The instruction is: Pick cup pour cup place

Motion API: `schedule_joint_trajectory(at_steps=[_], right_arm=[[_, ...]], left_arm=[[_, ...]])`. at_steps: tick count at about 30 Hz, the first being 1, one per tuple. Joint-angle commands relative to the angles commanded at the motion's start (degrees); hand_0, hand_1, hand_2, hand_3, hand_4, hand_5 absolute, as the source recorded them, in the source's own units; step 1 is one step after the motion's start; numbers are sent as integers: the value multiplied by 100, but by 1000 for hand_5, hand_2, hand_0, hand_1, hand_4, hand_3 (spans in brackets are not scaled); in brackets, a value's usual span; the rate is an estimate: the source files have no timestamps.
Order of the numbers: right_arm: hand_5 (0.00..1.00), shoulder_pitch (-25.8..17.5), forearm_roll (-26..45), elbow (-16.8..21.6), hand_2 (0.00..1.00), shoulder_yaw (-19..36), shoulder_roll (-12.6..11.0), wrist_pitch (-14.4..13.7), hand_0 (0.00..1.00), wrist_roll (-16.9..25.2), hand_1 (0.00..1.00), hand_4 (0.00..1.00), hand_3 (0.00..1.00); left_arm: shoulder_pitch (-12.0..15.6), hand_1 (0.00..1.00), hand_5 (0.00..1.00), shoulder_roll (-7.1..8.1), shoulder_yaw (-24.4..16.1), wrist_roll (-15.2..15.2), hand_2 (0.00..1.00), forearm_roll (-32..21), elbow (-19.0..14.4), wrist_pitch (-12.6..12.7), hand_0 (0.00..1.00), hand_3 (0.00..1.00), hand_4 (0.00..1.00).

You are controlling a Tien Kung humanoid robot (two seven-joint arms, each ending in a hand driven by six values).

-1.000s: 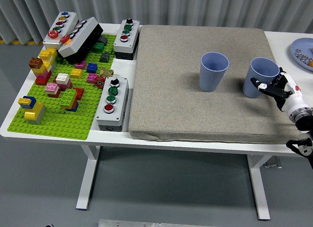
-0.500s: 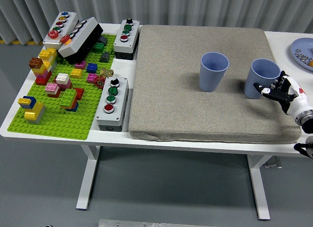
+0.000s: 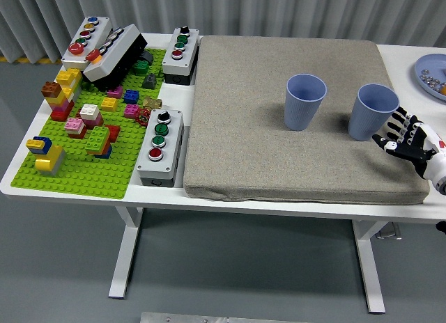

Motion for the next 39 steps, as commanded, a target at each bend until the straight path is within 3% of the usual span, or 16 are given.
schedule_joint_trajectory(at_steps=[6,12,17,20,24,28,29,34,35,39], right_arm=[[155,-284,-93,357,998,169,-138,-26,965,-29,963,820,998],[170,-246,-99,564,998,344,-182,-115,964,-63,957,822,998],[203,-10,-162,1007,998,660,-420,-372,956,-329,937,820,978],[203,279,6,1274,998,864,-686,-512,956,-422,937,820,978],[262,649,445,1284,948,1010,-856,-748,944,-454,897,821,928],[262,913,946,1089,948,1071,-789,-1179,944,-389,897,821,928],[520,991,1089,993,849,1067,-726,-1333,880,-341,829,826,830],[520,1192,1371,744,849,1001,-489,-1689,880,-195,829,826,830],[866,1230,1372,690,754,987,-425,-1718,853,-175,765,863,771],[866,1276,1269,628,754,988,-323,-1638,853,-228,765,863,771]], left_arm=[[12,760,998,5,-33,9,810,35,0,-3,808,745,524],[-6,760,998,11,-27,6,810,55,0,-6,808,744,524],[-38,760,998,21,-40,-4,810,61,0,-1,807,742,524],[-70,760,998,52,-60,-12,810,67,0,2,807,742,524],[-108,760,998,94,-73,-18,811,48,0,14,807,741,525],[-125,760,998,103,-108,-24,811,46,0,28,807,741,525],[-129,761,998,104,-97,-27,813,36,0,31,807,743,525],[-132,761,998,87,-62,-30,813,27,0,34,807,743,525],[-134,761,998,82,-43,-31,815,19,0,33,808,742,526],[-133,761,998,71,-25,-30,815,17,0,27,808,742,526]])
